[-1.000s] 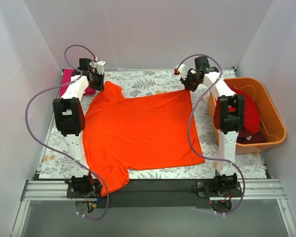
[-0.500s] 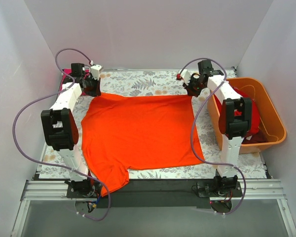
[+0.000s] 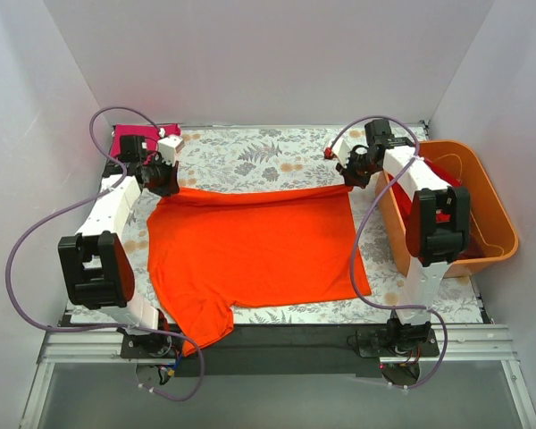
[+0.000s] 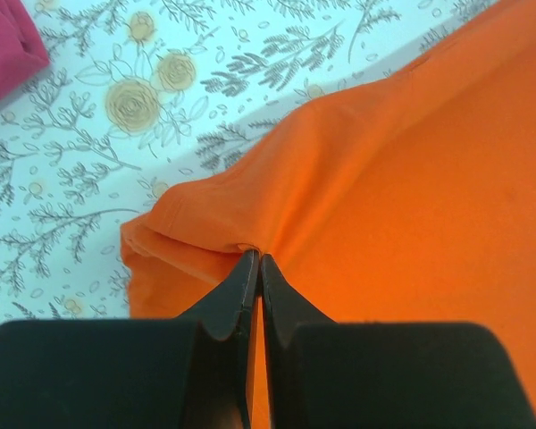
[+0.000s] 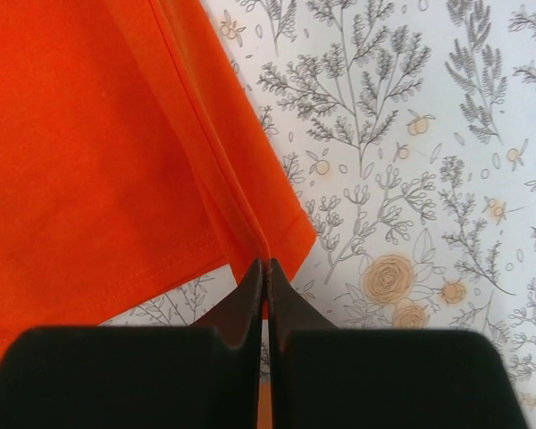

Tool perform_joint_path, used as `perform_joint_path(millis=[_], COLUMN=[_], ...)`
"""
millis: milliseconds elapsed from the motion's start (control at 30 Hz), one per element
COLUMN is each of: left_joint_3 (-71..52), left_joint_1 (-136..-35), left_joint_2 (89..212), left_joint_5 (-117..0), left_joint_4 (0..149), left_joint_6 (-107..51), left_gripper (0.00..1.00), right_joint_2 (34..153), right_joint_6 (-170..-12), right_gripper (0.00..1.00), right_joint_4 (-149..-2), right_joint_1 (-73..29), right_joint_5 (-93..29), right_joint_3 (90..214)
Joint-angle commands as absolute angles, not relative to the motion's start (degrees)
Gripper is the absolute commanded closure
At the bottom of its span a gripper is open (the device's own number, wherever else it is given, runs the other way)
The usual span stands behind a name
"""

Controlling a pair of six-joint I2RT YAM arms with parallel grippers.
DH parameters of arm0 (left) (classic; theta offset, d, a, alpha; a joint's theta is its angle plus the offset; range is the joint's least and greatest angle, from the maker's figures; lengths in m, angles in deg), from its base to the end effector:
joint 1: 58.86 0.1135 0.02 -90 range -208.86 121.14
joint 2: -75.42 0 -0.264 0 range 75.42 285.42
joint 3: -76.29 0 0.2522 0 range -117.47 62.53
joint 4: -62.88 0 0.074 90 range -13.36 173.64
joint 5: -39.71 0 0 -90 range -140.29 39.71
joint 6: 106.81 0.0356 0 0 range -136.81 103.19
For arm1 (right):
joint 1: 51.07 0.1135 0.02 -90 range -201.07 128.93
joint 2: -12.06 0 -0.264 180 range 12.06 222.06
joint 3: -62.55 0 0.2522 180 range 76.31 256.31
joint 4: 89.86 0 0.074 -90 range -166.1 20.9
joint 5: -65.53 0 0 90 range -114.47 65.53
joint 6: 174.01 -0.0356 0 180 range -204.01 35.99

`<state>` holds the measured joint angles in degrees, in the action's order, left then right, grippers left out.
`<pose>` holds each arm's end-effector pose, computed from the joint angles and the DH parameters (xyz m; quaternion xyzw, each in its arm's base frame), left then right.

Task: Fold and stack the t-shirts
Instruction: Fold the tshirt

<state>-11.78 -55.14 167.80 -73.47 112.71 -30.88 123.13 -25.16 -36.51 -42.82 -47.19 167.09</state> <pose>0.3452 0.0084 0.2718 -0.0830 0.9304 -0.2176 0.2831 0.4128 0.0737 0.2388 -0.5659 0.7607 0.0631 0.3116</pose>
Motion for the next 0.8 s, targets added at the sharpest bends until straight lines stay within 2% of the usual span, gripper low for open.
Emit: perform_joint_path(millis=[0,267,767], left_joint_3=[-9.1,2.1,13.3], left_joint_1=[-55.0,-55.1,-55.2], left_joint_2=[161.7,156.2,159.7], left_joint_5=[-74.1,-72.4,-66.6], left_joint_4=[114.0,113.9,107.2], left_joint_6=[-30.2,-32.8,-34.4], left_gripper=[1.0,1.0,1.0], right_joint_2=[120.2,120.6,122.3], right_joint_6=[-22.0,-20.8,-20.5], right_gripper=[0.99,0.99,0.99], right_joint_4=[-35.6,-35.5,-35.4], right_joint_1=[-43.2,-43.2,-41.8], right_joint_5=[-47.9,-47.8,-45.4], right_joint_3=[165.3,161.8,157.9])
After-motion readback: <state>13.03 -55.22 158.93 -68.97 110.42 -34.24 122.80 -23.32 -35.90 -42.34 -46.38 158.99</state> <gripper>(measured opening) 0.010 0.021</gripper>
